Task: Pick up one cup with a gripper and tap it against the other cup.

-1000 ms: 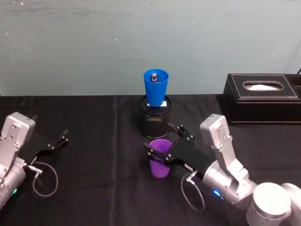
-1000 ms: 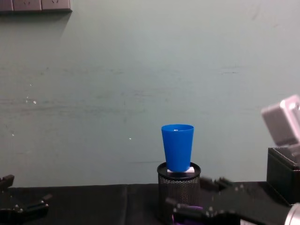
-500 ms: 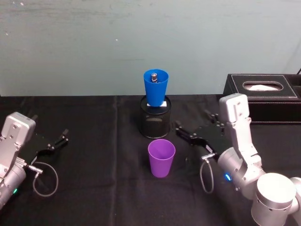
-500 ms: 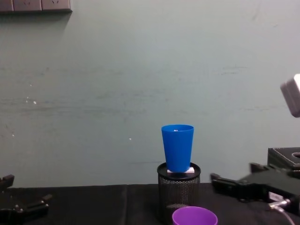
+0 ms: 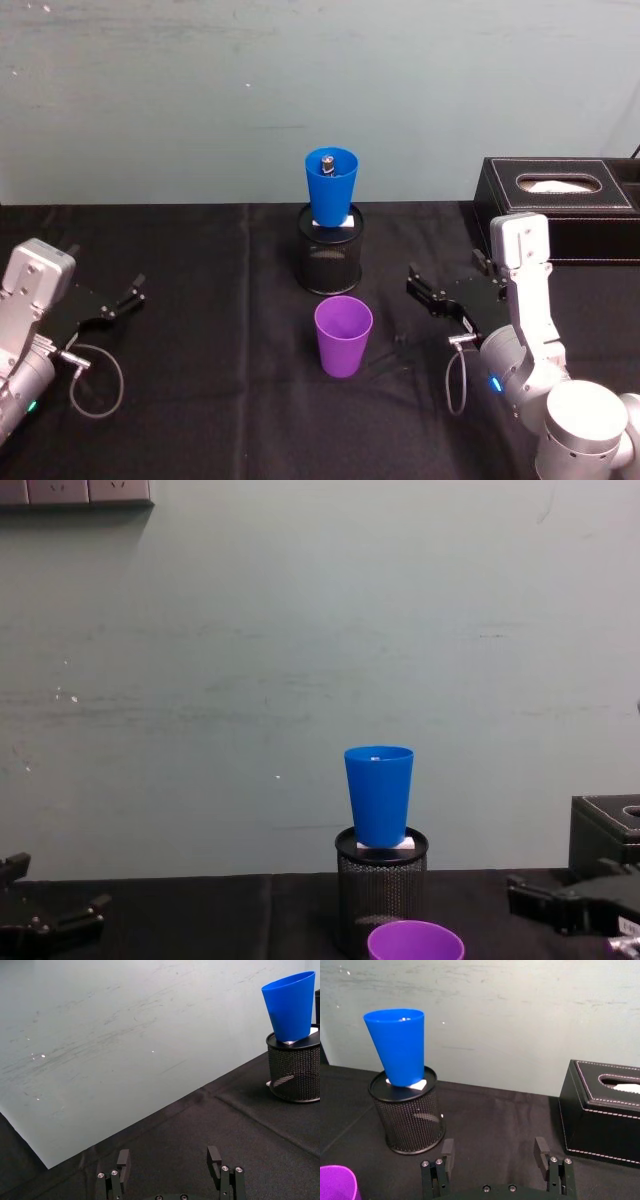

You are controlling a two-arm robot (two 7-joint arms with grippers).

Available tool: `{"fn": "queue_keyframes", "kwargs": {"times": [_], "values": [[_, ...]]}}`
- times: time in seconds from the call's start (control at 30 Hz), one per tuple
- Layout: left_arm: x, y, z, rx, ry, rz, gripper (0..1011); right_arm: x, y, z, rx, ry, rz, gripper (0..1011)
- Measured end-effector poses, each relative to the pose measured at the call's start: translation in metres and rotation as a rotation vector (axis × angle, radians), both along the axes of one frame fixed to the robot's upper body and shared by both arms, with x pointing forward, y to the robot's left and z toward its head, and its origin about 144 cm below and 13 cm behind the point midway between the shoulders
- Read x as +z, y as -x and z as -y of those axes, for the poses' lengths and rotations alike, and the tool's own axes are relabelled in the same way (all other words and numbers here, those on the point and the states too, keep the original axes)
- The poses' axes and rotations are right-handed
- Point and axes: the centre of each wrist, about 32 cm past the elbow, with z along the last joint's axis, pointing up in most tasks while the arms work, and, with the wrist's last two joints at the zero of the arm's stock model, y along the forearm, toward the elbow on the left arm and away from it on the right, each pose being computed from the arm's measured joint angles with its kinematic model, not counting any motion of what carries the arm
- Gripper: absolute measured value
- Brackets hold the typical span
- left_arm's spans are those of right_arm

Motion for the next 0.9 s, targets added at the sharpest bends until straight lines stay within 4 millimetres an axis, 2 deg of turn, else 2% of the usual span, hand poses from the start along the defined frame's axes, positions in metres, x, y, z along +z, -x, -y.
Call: {"fn": "queue_keyframes", "kwargs": {"times": [0.13,0.9], "values": [[0.0,0.0,0.0,0.0,0.0,0.0,1000,-0.0054,-0.0005,0.0008,0.012,-0.003,-0.013,1003],[0.0,0.0,0.0,0.0,0.0,0.0,1000,-0.0024,-0.0003,0.0004,0.007,-0.001,-0.006,1003]]}}
